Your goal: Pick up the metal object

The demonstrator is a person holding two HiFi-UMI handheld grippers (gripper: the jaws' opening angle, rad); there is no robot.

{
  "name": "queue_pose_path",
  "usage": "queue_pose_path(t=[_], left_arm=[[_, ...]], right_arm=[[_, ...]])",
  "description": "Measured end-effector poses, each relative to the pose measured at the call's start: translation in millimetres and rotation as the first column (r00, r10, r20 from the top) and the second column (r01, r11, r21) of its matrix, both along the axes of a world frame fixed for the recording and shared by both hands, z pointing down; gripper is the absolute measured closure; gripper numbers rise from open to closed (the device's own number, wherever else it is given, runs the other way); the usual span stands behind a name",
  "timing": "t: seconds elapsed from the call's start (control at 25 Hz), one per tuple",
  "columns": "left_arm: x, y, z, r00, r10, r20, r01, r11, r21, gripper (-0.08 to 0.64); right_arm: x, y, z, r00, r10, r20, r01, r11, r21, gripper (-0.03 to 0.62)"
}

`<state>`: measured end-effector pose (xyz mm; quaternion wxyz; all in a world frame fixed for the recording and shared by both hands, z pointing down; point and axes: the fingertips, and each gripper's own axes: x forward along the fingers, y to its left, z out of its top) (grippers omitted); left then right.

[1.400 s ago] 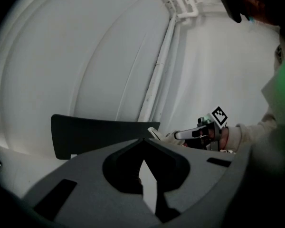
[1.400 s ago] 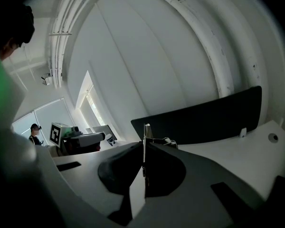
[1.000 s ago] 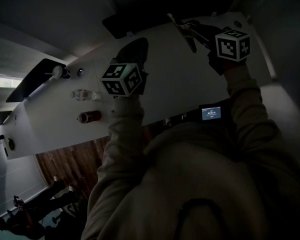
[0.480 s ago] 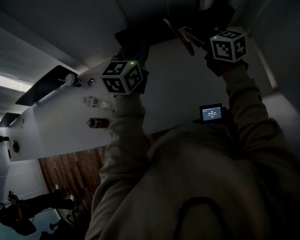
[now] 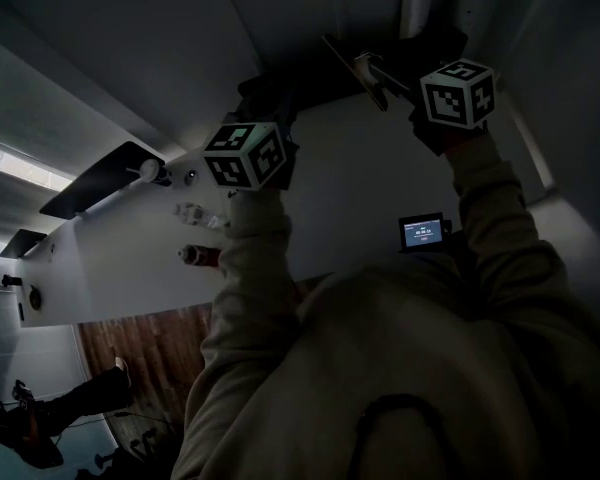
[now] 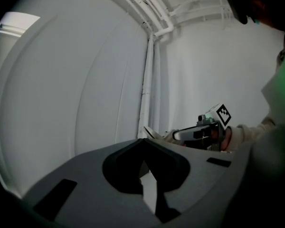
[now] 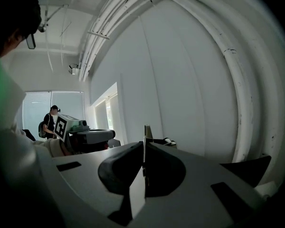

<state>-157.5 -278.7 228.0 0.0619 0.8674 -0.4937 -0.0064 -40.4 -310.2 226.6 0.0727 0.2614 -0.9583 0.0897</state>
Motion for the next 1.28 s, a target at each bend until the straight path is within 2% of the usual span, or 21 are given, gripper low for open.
queue_pose_path(t=[0.2, 0.96, 1.28], left_arm=[[6, 3, -2, 1.000, 0.007, 0.007, -0.007, 1.000, 0.021, 0.555], [10, -1, 0, 1.000, 0.008, -0.003, -0.008, 1.000, 0.007, 0.555], [10, -5, 4, 1.000, 0.013, -0.001, -0.013, 1.000, 0.000, 0.555]], right_arm=[[0, 6, -7, 0.999, -0.016, 0.042, 0.015, 1.000, 0.020, 0.569], [-1, 5, -4, 1.000, -0.006, -0.023, 0.007, 0.999, 0.042, 0.569], [0, 1, 1, 1.000, -0.004, -0.022, 0.005, 0.999, 0.032, 0.569]])
